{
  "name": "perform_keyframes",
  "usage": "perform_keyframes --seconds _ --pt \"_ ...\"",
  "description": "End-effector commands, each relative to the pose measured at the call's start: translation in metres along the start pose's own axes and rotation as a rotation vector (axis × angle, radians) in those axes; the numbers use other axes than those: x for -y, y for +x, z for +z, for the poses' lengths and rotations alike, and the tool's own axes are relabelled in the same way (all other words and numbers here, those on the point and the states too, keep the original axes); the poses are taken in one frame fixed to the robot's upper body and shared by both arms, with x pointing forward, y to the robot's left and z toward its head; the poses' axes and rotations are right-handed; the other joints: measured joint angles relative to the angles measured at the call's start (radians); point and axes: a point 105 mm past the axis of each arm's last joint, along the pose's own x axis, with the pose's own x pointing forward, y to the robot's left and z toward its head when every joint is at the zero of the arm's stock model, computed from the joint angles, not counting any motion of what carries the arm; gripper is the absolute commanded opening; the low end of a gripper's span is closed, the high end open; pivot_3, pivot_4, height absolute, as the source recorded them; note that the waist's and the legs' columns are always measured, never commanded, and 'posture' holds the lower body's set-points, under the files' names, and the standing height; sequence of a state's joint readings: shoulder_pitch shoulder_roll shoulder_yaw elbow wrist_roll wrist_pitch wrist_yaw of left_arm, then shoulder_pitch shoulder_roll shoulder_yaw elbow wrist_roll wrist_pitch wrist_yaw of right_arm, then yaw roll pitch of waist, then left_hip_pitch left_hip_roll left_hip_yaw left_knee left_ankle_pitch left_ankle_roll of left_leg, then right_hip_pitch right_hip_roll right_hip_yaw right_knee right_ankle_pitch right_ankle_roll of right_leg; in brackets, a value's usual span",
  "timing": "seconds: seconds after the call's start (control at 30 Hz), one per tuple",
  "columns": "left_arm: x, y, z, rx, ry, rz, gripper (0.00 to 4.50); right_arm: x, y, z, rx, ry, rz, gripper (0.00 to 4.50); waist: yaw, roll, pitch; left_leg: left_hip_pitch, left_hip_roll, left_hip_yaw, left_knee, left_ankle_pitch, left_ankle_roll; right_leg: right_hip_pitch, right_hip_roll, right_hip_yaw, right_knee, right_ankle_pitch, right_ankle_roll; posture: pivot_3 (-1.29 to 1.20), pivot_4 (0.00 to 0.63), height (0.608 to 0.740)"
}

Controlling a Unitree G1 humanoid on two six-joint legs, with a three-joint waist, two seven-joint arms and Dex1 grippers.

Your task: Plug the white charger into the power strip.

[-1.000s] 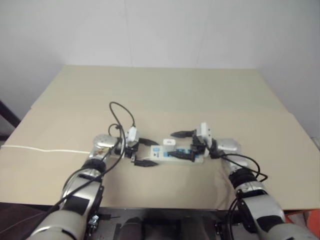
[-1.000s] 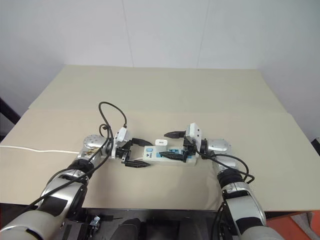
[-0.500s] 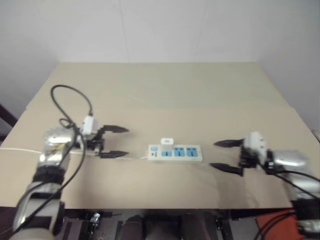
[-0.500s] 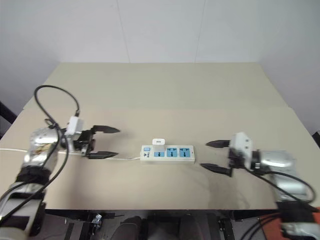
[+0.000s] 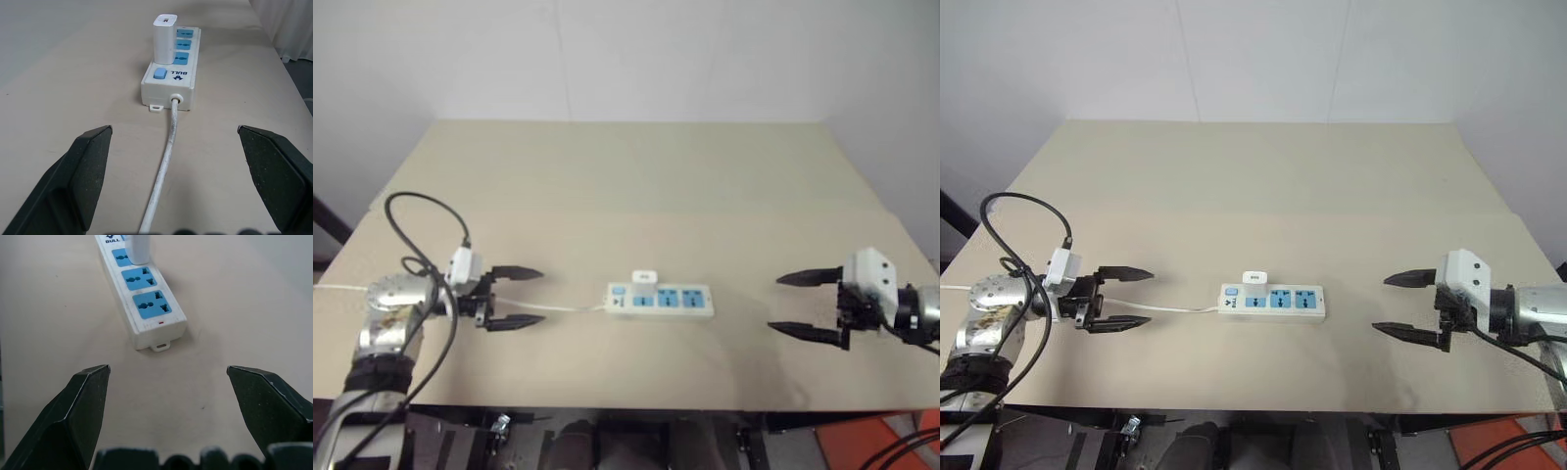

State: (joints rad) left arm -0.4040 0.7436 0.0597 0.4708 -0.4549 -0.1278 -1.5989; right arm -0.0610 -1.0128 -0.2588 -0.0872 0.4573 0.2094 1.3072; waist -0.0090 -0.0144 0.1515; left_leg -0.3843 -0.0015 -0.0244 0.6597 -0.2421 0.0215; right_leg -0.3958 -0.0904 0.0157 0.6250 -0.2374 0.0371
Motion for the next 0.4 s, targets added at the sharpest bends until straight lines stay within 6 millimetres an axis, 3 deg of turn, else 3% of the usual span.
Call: perform_keyframes --seconds 0.03,0.4 --pt "-0.0060 0.0000 0.0113 0.017 0.043 0.004 4.48 0.0026 -0.0090 0.0142 0.018 -0.012 -0.007 4.50 0.001 0.000 0.001 0.000 0.000 0.000 0.000 0.000 0.000 0.000 0.000 0.000 0.000 0.000 0.000 0.00 0.150 0.740" --pt "-0.0083 0.0001 0.0094 0.006 0.030 -0.004 4.48 0.0007 -0.0140 0.0070 -0.020 0.001 -0.056 4.50 0.000 -0.001 0.003 0.000 0.000 0.000 0.000 0.000 0.000 0.000 0.000 0.000 0.000 0.000 0.000 0.00 0.150 0.740"
